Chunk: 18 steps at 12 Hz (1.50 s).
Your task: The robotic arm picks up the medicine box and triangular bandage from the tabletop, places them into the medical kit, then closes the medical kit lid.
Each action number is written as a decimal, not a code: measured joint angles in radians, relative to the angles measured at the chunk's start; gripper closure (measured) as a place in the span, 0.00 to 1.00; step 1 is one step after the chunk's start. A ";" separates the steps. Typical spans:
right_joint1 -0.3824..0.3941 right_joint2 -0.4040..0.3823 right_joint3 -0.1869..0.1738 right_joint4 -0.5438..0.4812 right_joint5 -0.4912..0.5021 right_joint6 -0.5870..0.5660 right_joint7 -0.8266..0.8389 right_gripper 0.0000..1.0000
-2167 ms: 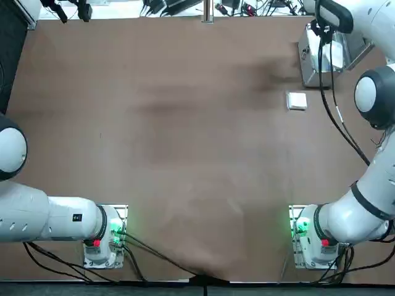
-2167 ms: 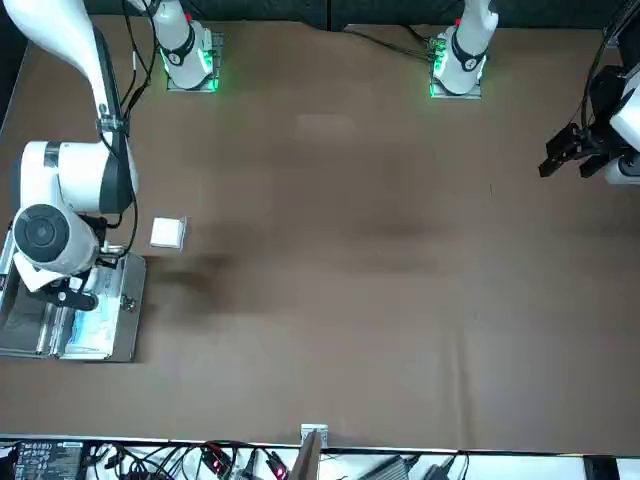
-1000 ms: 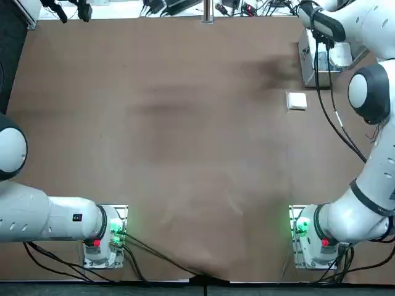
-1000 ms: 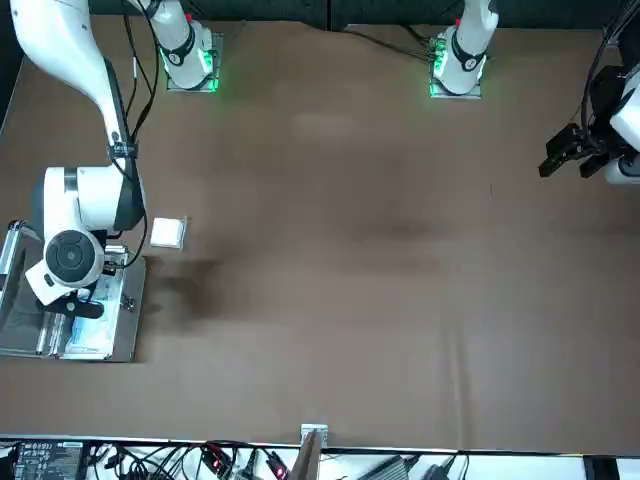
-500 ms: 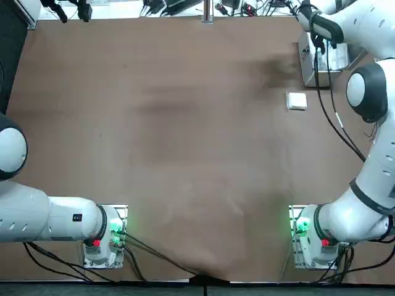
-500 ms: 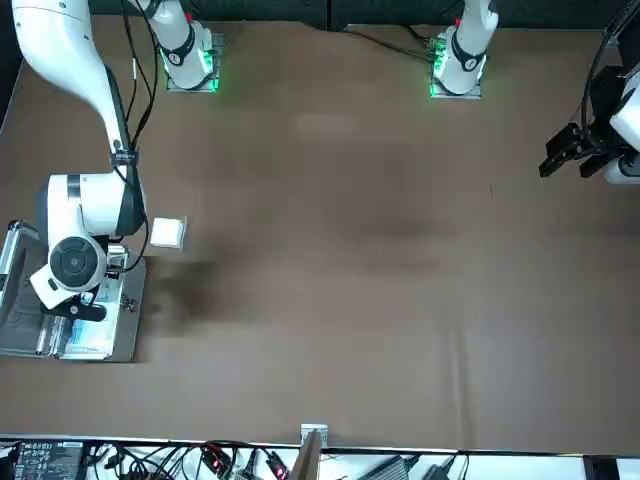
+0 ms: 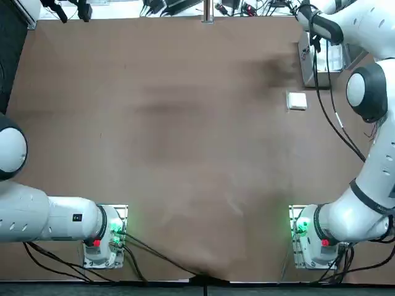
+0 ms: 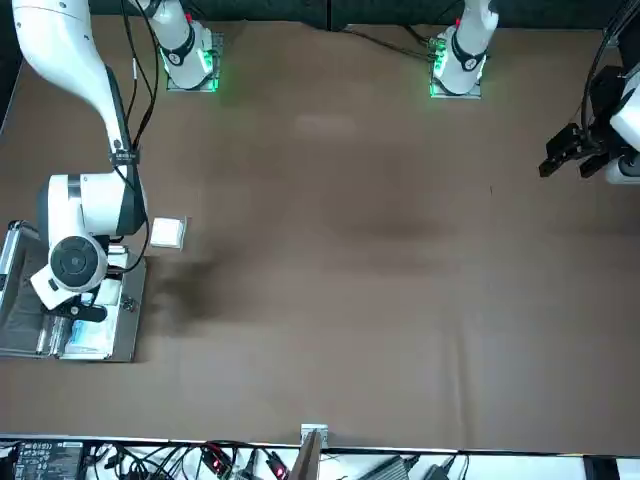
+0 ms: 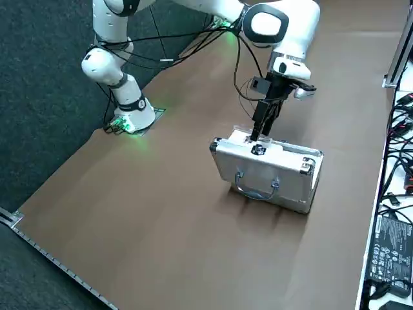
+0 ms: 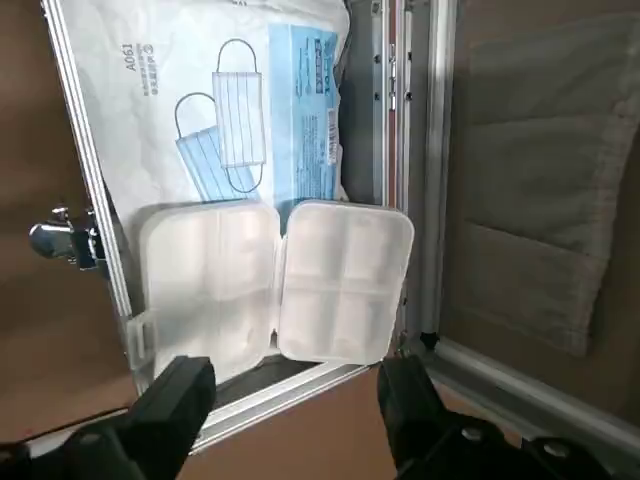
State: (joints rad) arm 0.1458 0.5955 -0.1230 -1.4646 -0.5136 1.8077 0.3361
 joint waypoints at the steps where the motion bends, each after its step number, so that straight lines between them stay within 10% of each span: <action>1: -0.001 0.000 0.000 0.000 0.000 0.000 -0.002 0.00; 6: -0.002 -0.017 0.000 0.008 0.040 -0.014 -0.144 0.00; 12: 0.041 -0.098 0.023 -0.061 0.354 -0.091 -0.218 0.02; 18: 0.109 -0.136 0.029 -0.300 0.370 0.136 -0.054 0.09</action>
State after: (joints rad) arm 0.2553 0.4594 -0.0938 -1.7648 -0.1431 1.9435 0.2822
